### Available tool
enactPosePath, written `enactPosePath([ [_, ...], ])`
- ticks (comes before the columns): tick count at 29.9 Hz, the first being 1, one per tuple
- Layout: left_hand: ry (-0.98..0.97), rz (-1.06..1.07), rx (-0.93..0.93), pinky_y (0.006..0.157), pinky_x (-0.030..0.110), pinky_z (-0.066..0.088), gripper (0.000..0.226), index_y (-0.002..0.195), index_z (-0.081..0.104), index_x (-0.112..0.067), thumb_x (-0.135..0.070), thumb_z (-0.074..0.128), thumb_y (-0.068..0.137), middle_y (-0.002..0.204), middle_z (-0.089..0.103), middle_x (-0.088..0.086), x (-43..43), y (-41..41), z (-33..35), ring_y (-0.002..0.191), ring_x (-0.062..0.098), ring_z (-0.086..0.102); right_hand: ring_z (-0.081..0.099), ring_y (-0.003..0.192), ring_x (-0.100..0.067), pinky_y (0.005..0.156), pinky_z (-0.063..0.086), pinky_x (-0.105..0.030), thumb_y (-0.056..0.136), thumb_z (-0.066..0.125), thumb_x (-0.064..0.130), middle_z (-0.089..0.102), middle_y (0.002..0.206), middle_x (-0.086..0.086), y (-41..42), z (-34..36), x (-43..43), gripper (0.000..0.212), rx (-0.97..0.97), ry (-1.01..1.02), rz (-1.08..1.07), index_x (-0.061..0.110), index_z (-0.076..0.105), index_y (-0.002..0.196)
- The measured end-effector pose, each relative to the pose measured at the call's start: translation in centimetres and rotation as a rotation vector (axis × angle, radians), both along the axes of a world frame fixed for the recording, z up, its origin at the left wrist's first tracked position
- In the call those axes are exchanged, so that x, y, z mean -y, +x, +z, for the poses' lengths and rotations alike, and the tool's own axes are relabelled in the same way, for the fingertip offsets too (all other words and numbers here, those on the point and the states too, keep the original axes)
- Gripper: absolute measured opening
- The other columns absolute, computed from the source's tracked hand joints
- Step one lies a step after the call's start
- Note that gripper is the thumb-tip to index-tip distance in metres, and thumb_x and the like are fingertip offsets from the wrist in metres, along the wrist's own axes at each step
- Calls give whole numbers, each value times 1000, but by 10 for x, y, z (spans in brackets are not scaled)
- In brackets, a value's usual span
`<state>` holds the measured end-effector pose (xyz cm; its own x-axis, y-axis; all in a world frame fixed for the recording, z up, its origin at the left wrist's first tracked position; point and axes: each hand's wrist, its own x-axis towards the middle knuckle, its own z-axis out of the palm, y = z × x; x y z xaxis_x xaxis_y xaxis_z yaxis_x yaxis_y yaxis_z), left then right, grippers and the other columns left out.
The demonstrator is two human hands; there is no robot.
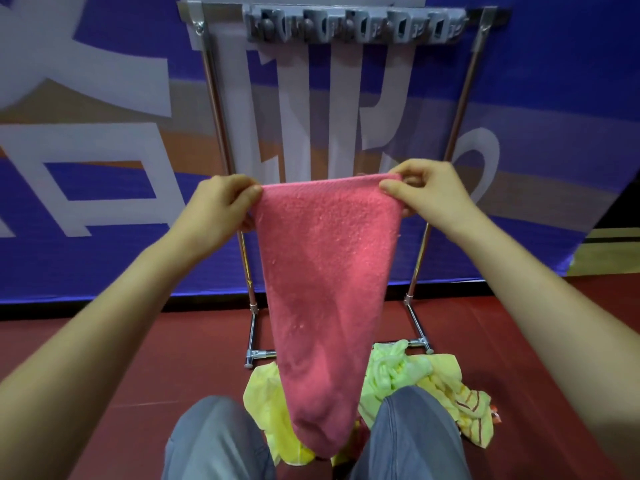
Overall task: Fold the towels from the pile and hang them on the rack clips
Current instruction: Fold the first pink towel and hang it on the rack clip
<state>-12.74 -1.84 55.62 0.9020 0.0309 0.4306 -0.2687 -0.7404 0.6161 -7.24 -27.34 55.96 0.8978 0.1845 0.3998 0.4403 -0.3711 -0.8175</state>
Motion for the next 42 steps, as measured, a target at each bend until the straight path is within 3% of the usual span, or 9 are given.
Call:
enactPosePath([
  [5,-129,-31,-125,53,13,53,20,85,63,-10,-13,44,92,66,63,5,1,-9,-15,50,2,63,54,40,5,41,46,-11,80,65,7,61,50,8,-7,-15,-4,13,-219,134,-39,15,57,74],
  [13,-334,37,-184,50,21,55,26,66,67,-6,-8,50,85,44,62,-3,34,-15,-41,46,9,62,51,40,-3,40,51,-20,81,62,4,54,51,0,-36,-35,-30,22,-435,224,-30,12,48,65],
  [22,-385,-103,-200,81,41,56,24,80,69,-7,-14,48,90,81,71,17,62,-27,-53,81,29,69,63,53,-8,56,58,-23,87,57,11,62,70,-8,-56,-46,-58,12,-553,332,189,9,55,75],
  [29,-314,-154,-236,85,35,54,17,95,68,-15,-25,60,84,90,72,7,55,-30,-61,87,17,68,68,70,-20,71,58,-28,98,31,28,67,78,-13,-58,-56,-52,41,-644,402,321,6,62,83],
  [33,-256,-209,-211,70,10,51,17,98,67,-11,-17,59,85,80,68,-9,48,-32,-60,74,-5,64,69,70,-19,69,58,-27,97,37,19,68,80,-12,-56,-60,-47,21,-598,355,344,8,55,99],
  [34,-239,-237,-221,69,9,50,17,99,67,-9,-15,57,86,80,67,-10,46,-33,-59,72,-6,64,66,64,-15,64,57,-25,95,41,15,65,76,-10,-55,-60,-44,15,-567,325,324,10,50,105],
  [37,-174,-292,-235,74,16,51,18,101,65,-9,-14,54,88,87,69,-3,39,-36,-56,82,3,65,54,59,-4,58,52,-20,86,57,11,53,72,-1,-46,-61,-31,32,-420,49,304,16,46,116],
  [39,-161,-308,-219,77,18,51,19,102,64,-9,-14,52,89,89,68,-4,36,-36,-52,86,5,64,54,75,-7,70,48,-20,82,65,16,56,84,0,-44,-62,-26,27,-354,-141,326,19,57,107],
  [42,-128,-314,-179,77,14,51,20,104,63,-8,-16,51,90,89,67,-6,33,-35,-40,85,0,63,56,88,-2,84,42,-18,80,65,20,61,94,5,-44,-57,-27,5,-327,-93,270,22,63,84],
])
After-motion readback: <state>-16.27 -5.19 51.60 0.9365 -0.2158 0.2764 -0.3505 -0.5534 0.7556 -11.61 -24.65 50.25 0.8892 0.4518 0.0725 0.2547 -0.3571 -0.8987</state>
